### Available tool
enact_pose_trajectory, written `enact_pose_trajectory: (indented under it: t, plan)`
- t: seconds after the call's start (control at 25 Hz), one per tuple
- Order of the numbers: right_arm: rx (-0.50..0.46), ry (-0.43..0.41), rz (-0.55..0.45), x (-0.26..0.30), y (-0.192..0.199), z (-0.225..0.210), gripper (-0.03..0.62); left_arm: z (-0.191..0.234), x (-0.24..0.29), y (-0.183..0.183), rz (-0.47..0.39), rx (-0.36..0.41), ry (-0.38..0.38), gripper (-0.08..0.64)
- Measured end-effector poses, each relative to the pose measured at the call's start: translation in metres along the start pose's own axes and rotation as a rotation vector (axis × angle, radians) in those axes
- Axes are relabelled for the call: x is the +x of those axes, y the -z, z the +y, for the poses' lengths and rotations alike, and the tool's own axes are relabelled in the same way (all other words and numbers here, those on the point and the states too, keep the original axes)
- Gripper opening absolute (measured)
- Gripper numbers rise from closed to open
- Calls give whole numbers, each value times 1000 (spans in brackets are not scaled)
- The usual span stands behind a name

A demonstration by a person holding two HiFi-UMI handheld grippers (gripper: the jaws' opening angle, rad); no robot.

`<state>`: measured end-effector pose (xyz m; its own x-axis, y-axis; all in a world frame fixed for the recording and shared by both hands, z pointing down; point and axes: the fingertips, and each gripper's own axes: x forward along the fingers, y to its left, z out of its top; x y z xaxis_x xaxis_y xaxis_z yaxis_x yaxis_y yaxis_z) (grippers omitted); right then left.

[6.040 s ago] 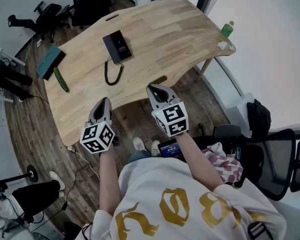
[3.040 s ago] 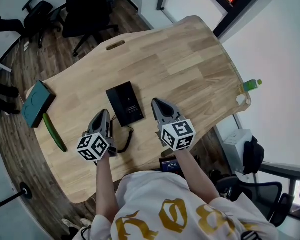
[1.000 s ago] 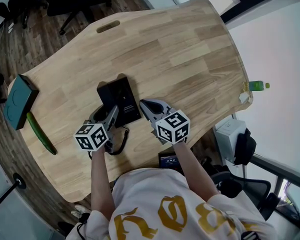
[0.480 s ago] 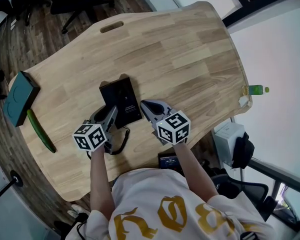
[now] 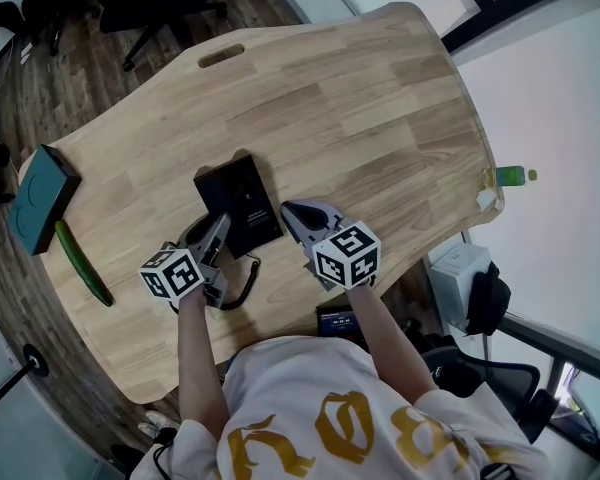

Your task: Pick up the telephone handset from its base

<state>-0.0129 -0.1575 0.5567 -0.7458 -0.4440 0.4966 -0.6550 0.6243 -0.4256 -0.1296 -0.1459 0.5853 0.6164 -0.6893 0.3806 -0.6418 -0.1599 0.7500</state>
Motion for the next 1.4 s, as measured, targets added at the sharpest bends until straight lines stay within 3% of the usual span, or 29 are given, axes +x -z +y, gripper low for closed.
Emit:
enact_pose_trajectory:
  t: [0.4,0.6,0.88,1.12,1.4]
  plan:
    - [-2,-3,17,-2,7,4,6,-2,-3,1,-6,-16,13,98]
    - [9,-8,24,0,10,3,5,4,-3,0,30,25,-62,120]
    - [4,-23,32,1,12,8,5,-1,-7,-3,5,55,-68,97]
    - [5,-17,13,-1,7,8,6,-4,-9,-3,-7,24,-41,86]
    - [15,-34,-20,-5,-1,13,6,-18,-9,-6,9,64,18,75]
